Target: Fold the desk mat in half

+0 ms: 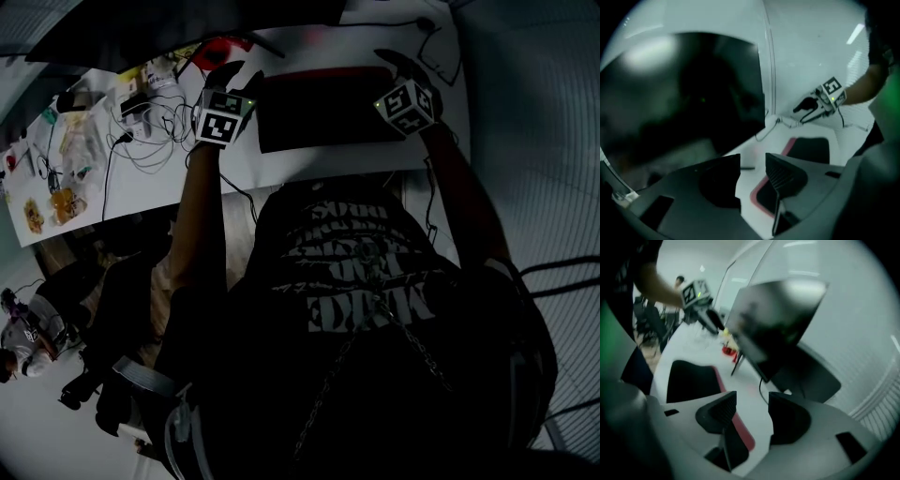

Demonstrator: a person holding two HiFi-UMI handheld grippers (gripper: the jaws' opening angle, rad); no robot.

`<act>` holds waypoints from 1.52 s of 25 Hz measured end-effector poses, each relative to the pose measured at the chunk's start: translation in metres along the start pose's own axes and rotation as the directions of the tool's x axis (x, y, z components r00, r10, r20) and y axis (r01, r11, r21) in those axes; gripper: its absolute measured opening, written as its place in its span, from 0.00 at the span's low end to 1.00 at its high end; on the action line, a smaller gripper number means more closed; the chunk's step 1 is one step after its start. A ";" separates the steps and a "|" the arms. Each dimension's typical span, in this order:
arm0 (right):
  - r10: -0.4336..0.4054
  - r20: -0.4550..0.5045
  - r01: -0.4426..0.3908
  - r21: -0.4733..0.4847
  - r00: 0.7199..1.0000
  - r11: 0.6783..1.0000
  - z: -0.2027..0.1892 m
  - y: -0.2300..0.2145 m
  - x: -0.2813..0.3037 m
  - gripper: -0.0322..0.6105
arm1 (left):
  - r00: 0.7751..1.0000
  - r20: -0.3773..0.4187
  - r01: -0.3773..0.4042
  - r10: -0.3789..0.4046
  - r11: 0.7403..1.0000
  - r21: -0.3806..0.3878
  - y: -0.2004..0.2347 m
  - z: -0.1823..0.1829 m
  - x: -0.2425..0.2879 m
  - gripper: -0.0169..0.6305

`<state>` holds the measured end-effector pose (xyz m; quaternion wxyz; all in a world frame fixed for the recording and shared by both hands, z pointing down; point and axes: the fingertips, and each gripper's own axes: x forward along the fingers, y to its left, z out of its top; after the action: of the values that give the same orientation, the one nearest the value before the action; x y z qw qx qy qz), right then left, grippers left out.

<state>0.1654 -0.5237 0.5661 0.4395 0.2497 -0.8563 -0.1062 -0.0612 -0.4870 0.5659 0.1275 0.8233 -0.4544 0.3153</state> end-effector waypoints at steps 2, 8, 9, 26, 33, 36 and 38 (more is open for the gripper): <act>-0.043 0.158 0.023 0.128 0.987 0.992 0.029 -0.003 -0.037 0.35 | 0.987 0.161 -0.005 0.009 1.000 -0.024 -0.016 0.047 -0.031 0.24; -0.206 0.385 0.052 0.373 0.899 0.926 0.075 0.010 -0.116 0.06 | 0.886 0.449 -0.012 0.114 0.975 -0.224 -0.065 0.117 -0.100 0.04; -0.226 0.398 0.059 0.390 0.889 0.919 0.075 0.014 -0.119 0.05 | 0.875 0.460 -0.024 0.151 0.963 -0.269 -0.068 0.115 -0.103 0.04; -0.298 0.349 0.077 0.527 0.889 0.846 0.085 0.030 -0.130 0.05 | 0.880 0.446 -0.005 0.161 0.944 -0.331 -0.080 0.103 -0.103 0.03; -0.327 0.294 0.118 0.554 0.898 0.824 0.085 0.038 -0.130 0.05 | 0.881 0.456 0.032 0.127 0.946 -0.324 -0.073 0.094 -0.112 0.03; -0.333 0.285 0.125 0.563 0.899 0.817 0.088 0.048 -0.132 0.05 | 0.881 0.456 0.033 0.125 0.946 -0.322 -0.070 0.087 -0.120 0.04; -0.341 0.277 0.126 0.580 0.898 0.804 0.090 0.054 -0.135 0.05 | 0.879 0.462 0.034 0.120 0.949 -0.313 -0.068 0.084 -0.124 0.03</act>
<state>0.1410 -0.4110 0.4404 0.1639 0.4460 -0.8788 0.0443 -0.0191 -0.4079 0.4278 0.1335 0.8342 -0.5342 0.0309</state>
